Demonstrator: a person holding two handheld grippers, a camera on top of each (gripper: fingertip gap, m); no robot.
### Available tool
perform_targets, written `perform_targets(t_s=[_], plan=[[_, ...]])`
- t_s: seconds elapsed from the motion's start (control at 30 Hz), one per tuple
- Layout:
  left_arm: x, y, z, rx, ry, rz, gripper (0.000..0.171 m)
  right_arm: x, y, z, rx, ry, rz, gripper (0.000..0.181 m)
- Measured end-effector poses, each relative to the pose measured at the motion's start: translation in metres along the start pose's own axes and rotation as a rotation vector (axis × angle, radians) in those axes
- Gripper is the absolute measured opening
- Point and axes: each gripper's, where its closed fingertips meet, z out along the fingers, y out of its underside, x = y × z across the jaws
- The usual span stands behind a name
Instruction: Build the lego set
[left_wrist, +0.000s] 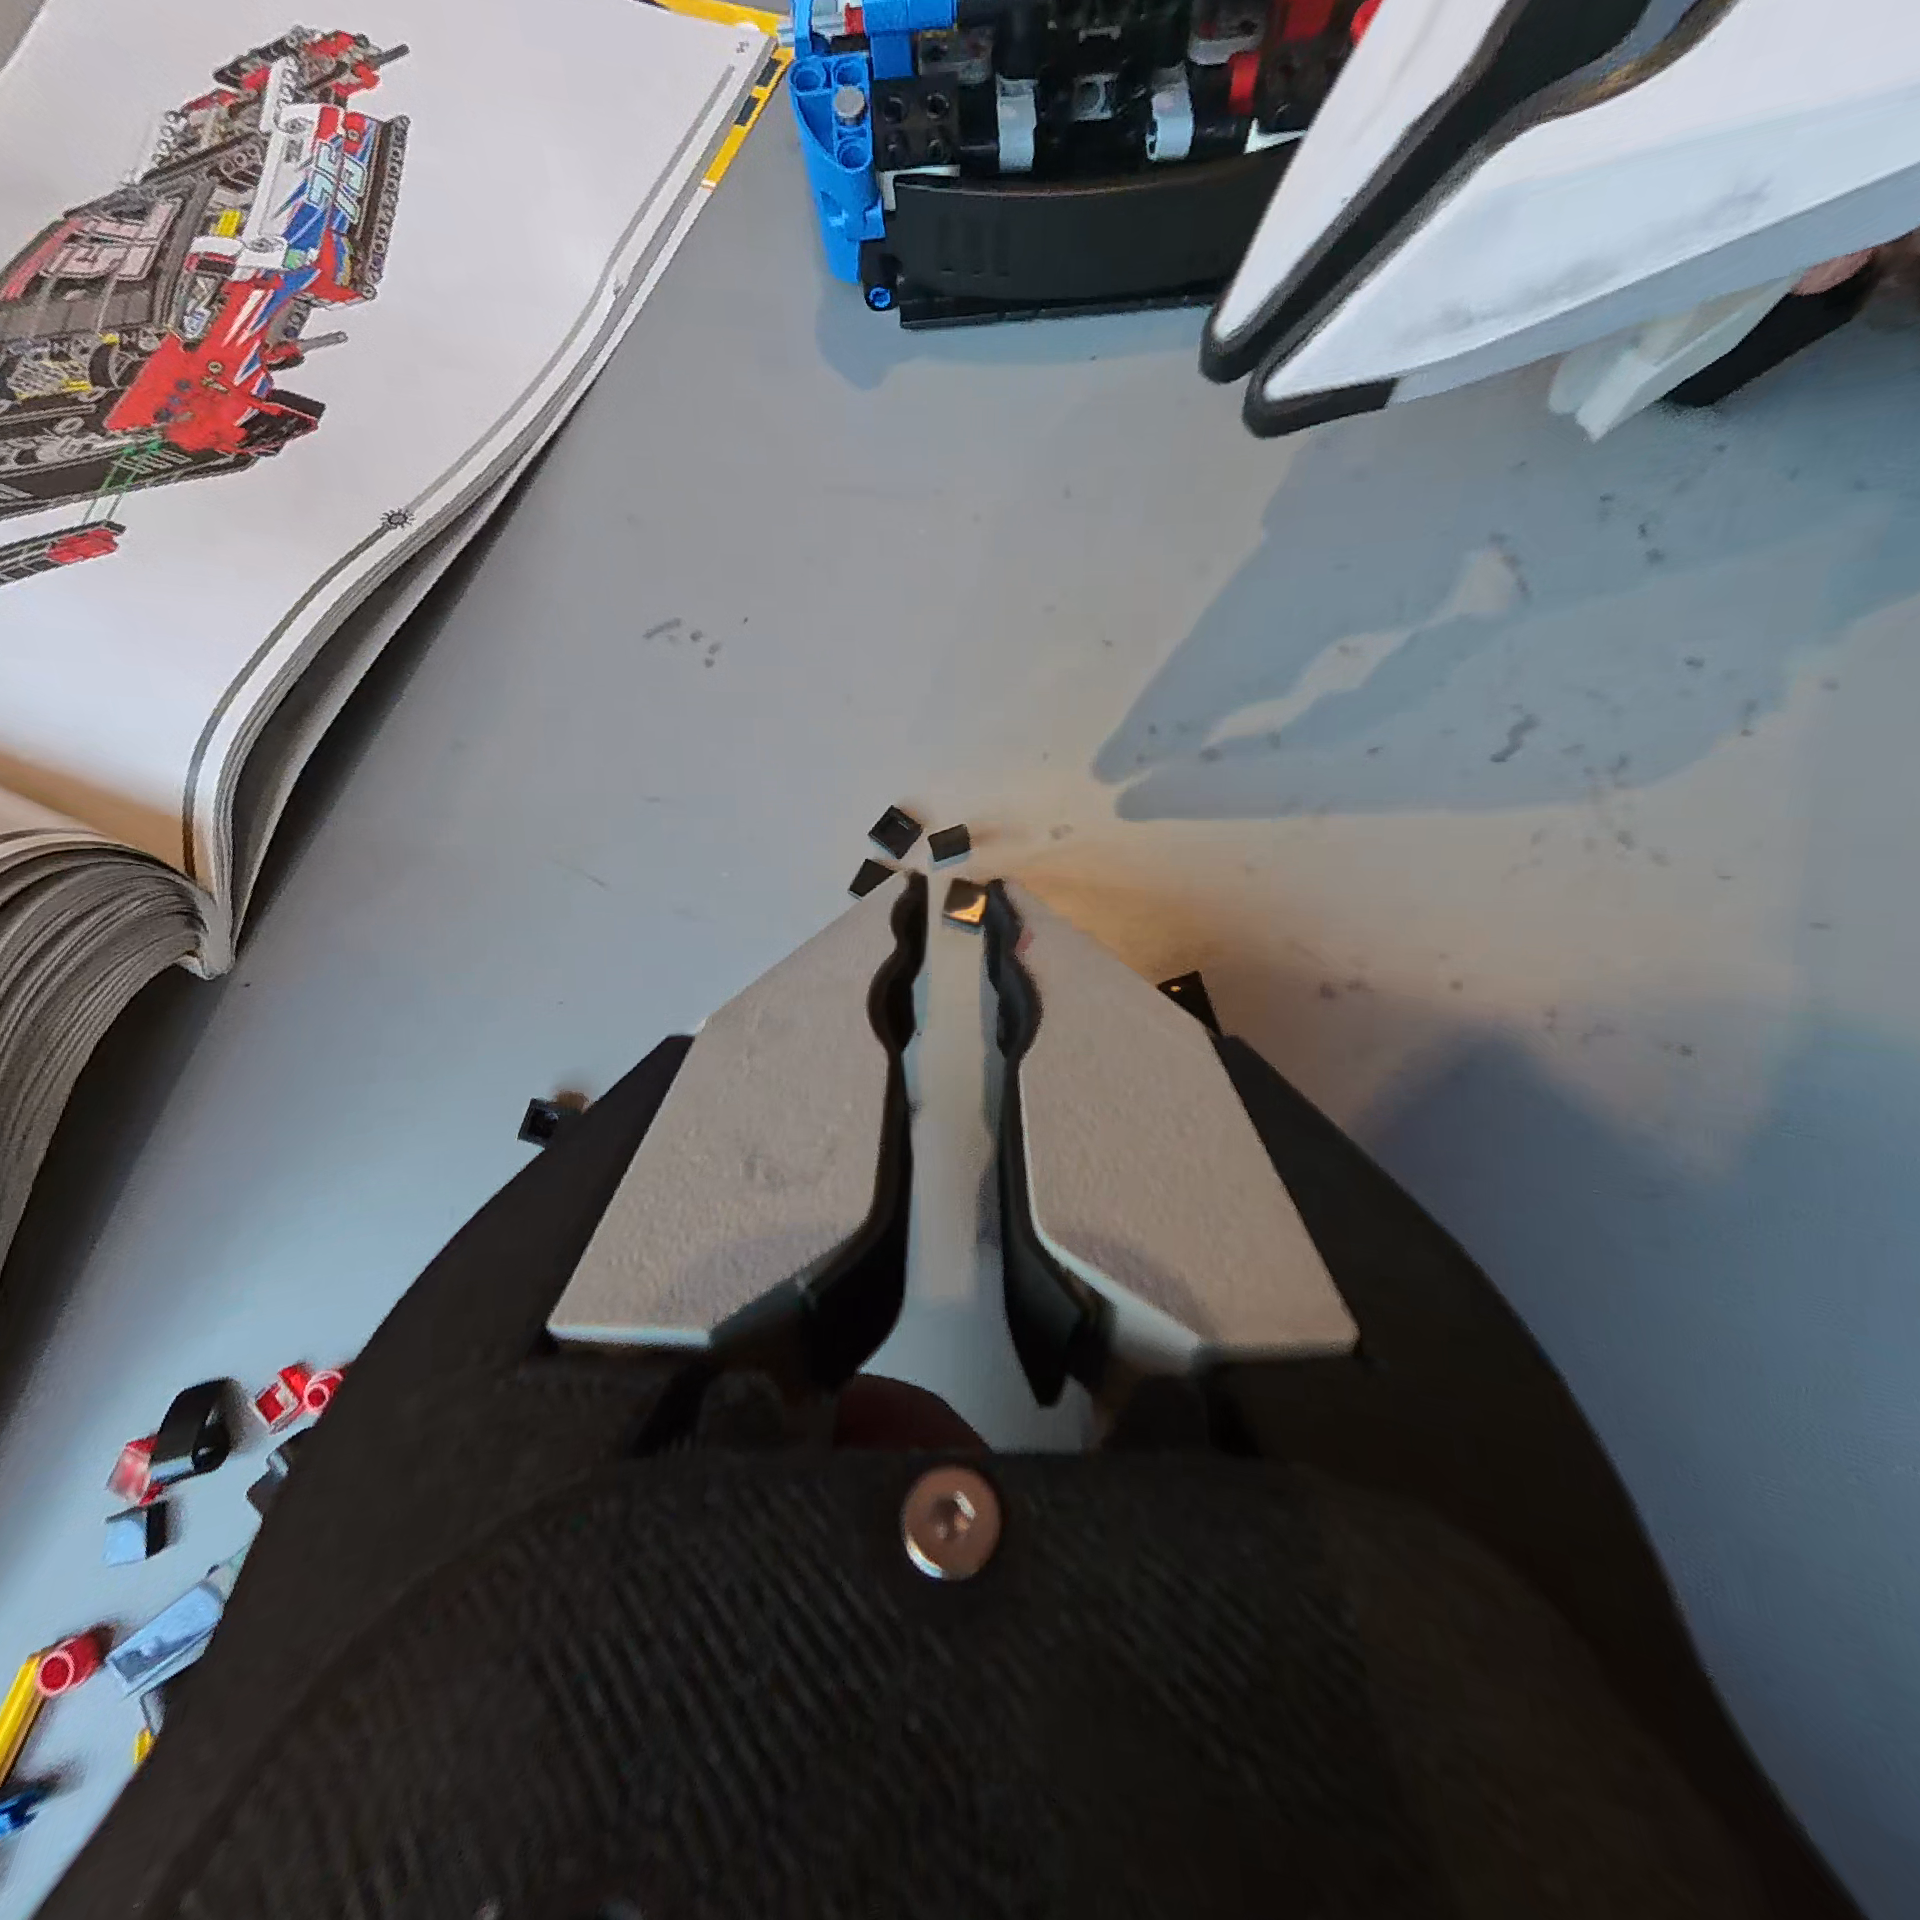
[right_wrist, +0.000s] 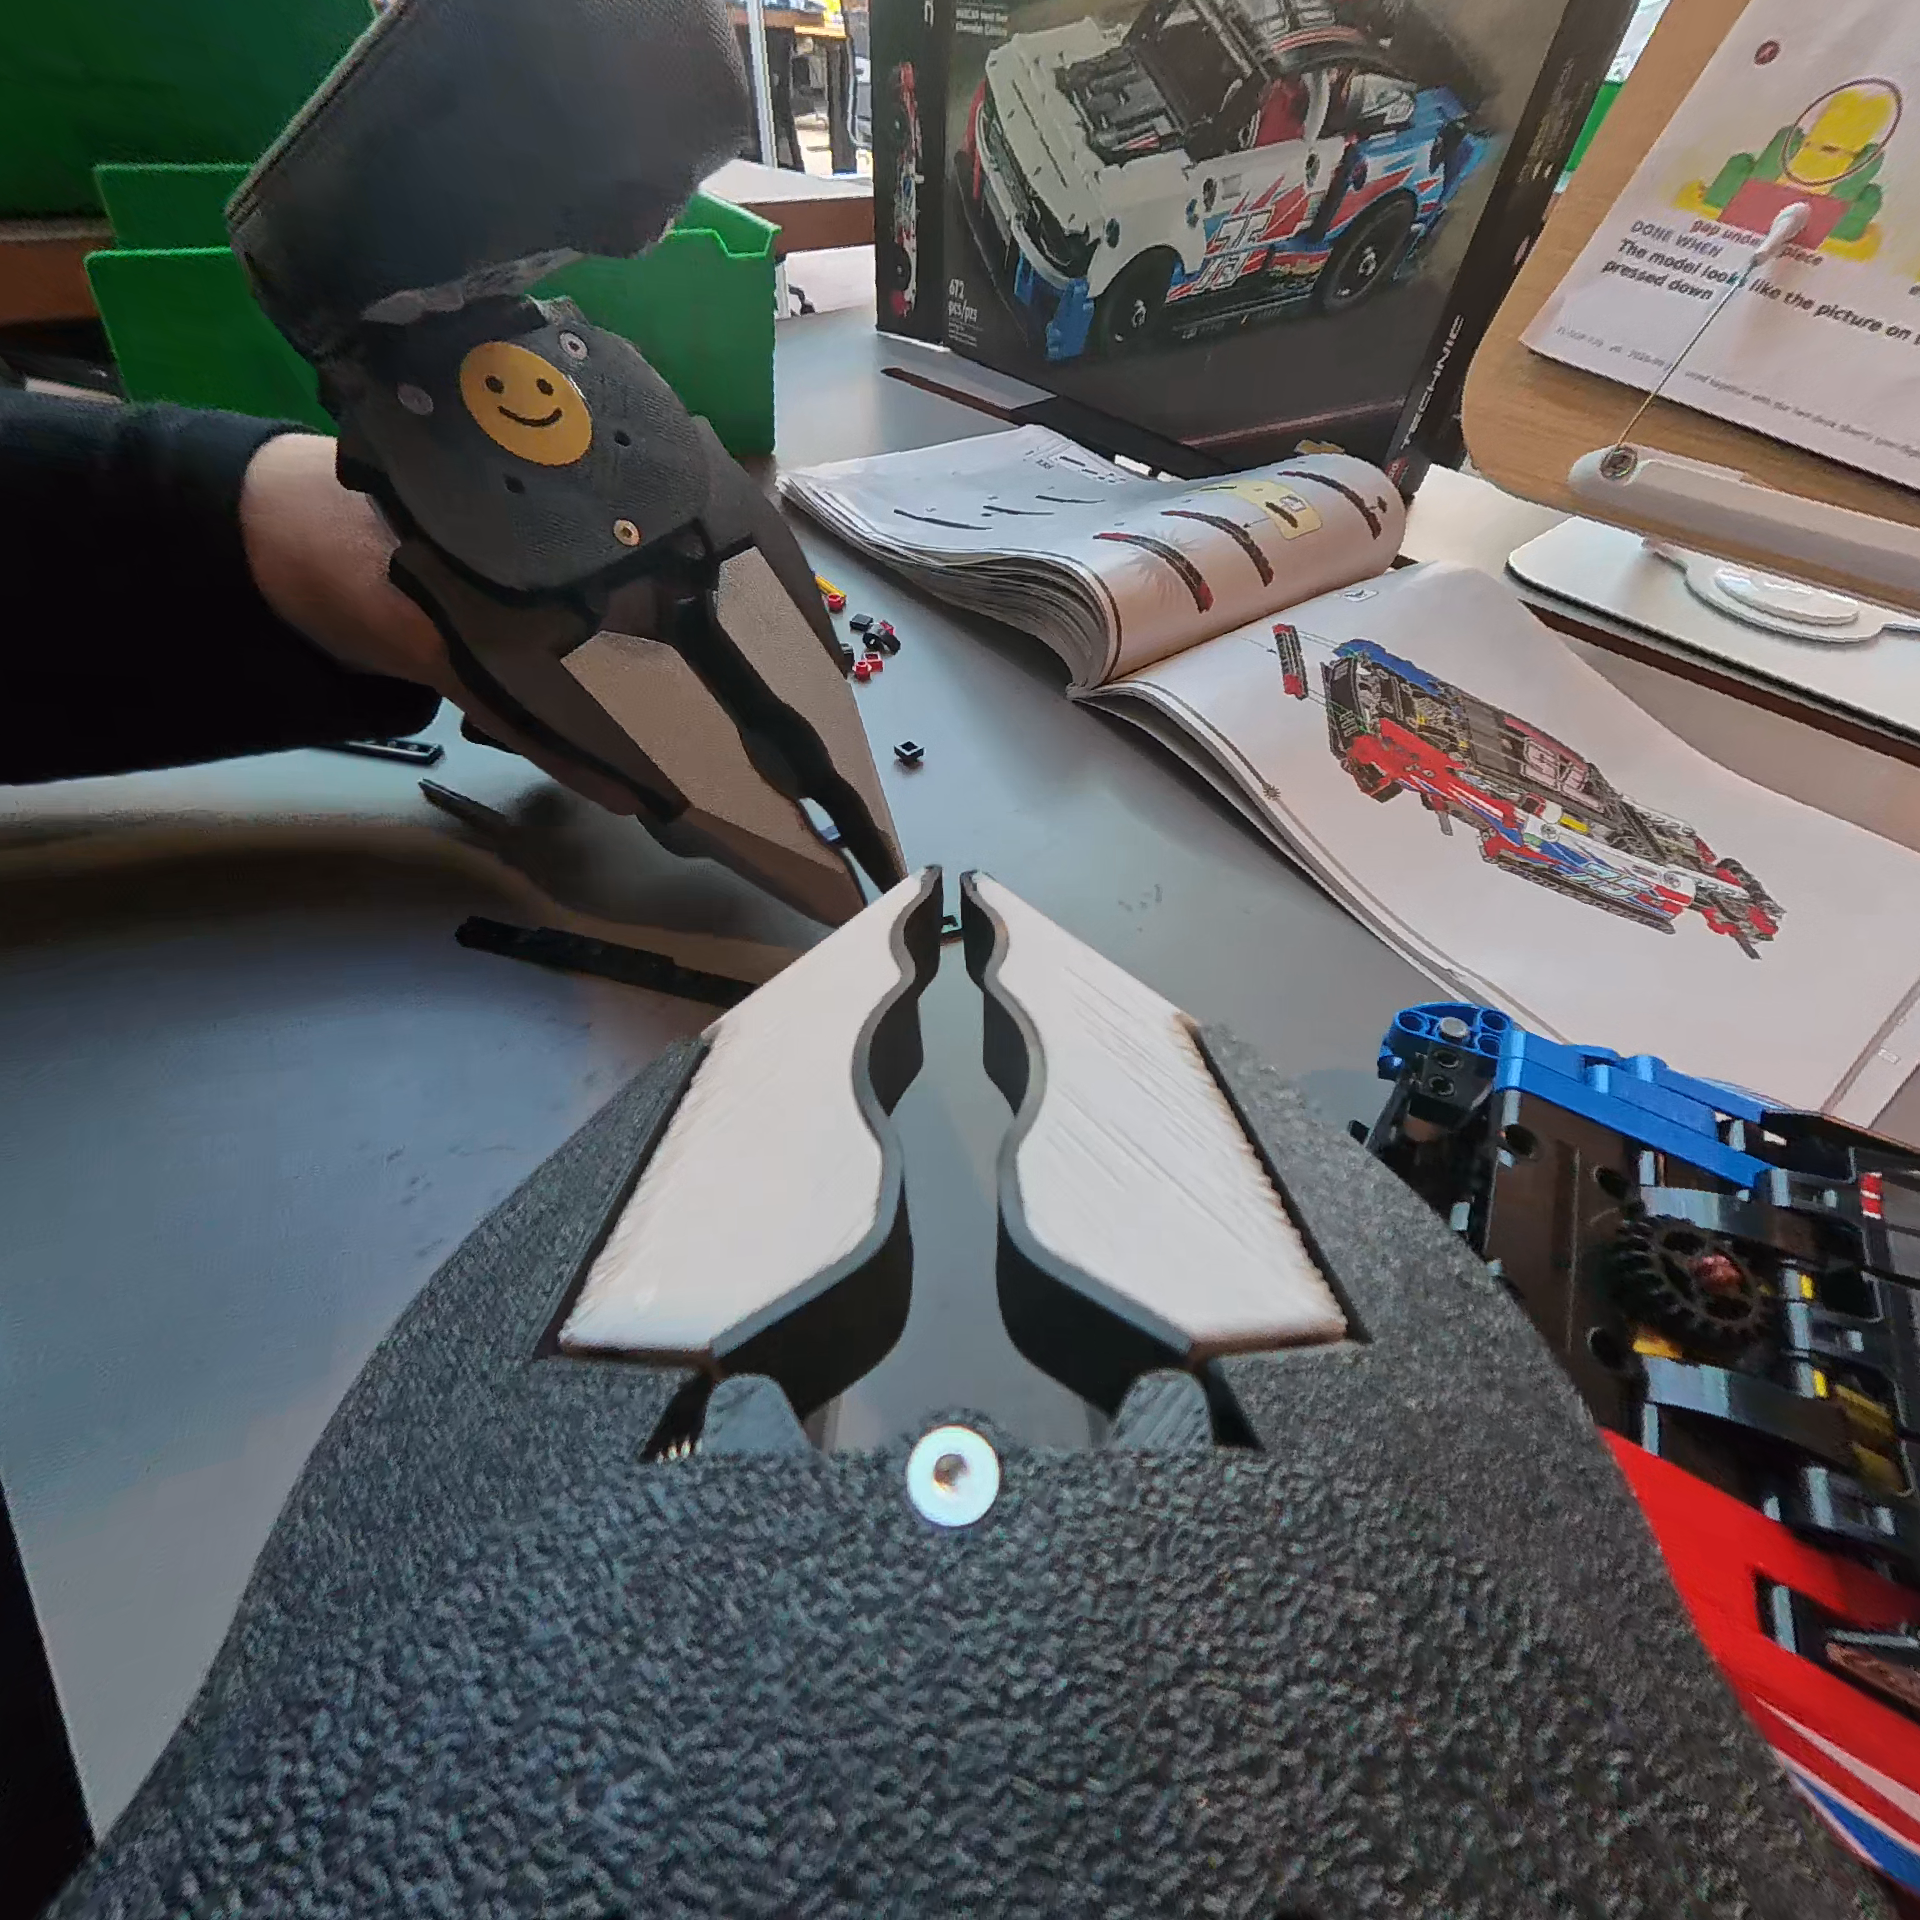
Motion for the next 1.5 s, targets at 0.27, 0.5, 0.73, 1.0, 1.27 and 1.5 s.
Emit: perform_targets(t_s=[0.27,0.5,0.73,1.0,1.27,1.5], plan=[[-0.005,0.003,-0.022,0.031,-0.058,-0.049,0.02,-0.002,0.001,0.001,-0.009,-0.008,-0.008,0.001],[-0.022,0.043,-0.092,0.074,-0.219,-0.219,0.019,-0.009,0.01,0.011,-0.08,-0.042,-0.048,0.002],[-0.012,0.085,-0.13,0.102,-0.324,-0.322,0.018,-0.023,0.011,0.032,-0.135,-0.088,-0.109,0.003],[-0.009,0.113,-0.144,0.127,-0.371,-0.37,0.017,-0.033,0.018,0.071,-0.285,-0.163,-0.211,0.011],[-0.008,0.125,-0.159,0.13,-0.399,-0.374,0.018,-0.048,0.036,0.101,-0.45,-0.256,-0.297,0.018],[-0.008,0.133,-0.164,0.139,-0.389,-0.41,0.018,-0.051,0.041,0.108,-0.478,-0.278,-0.265,0.013]])
